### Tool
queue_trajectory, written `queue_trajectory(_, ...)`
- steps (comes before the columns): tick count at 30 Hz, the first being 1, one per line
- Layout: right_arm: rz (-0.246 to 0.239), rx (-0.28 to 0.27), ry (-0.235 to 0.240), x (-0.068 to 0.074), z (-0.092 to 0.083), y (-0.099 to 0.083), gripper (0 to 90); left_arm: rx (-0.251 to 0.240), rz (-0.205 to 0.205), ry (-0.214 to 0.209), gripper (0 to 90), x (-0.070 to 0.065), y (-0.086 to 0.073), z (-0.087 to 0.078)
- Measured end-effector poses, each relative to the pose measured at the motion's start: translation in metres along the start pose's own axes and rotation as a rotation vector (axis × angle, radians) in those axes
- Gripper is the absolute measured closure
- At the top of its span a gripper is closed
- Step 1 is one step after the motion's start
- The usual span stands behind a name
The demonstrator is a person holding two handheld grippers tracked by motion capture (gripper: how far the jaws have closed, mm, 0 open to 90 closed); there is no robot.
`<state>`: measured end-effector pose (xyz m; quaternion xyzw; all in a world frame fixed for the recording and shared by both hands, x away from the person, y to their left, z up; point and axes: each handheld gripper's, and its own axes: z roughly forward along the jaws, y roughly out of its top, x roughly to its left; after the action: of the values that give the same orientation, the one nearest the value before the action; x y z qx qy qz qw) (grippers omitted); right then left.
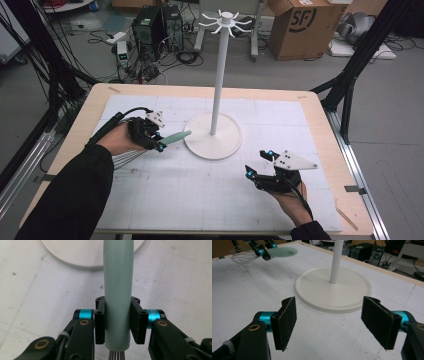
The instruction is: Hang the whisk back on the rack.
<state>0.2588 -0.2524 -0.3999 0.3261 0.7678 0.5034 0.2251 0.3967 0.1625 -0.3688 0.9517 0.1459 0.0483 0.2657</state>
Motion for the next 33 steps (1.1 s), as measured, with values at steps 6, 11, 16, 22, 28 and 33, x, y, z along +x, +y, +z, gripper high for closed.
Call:
queue_trajectory(6,-0.006,0.005,0.003,0.002,0.003,0.001,27.6,-0.132,-0.015,0.005,69.7,-0.006,0.004,-0.032)
queue_trajectory(11,-0.006,0.009,0.004,0.003,0.005,0.0,27.6,-0.198,0.004,0.024,69.7,-0.011,0.017,-0.052)
queue_trajectory(16,-0.002,-0.001,0.006,0.004,0.005,0.0,27.6,-0.263,0.029,0.035,69.7,-0.017,0.035,-0.077)
queue_trajectory(22,0.009,-0.024,0.007,0.004,0.003,-0.005,27.4,-0.341,0.071,0.045,69.6,-0.026,0.06,-0.099)
queue_trajectory(28,0.019,-0.04,-0.002,0.002,-0.002,-0.009,27.4,-0.421,0.08,0.03,69.6,-0.031,0.079,-0.108)
queue_trajectory(33,0.026,-0.047,-0.01,-0.002,-0.006,-0.011,27.4,-0.527,0.065,0.01,69.6,-0.031,0.094,-0.117)
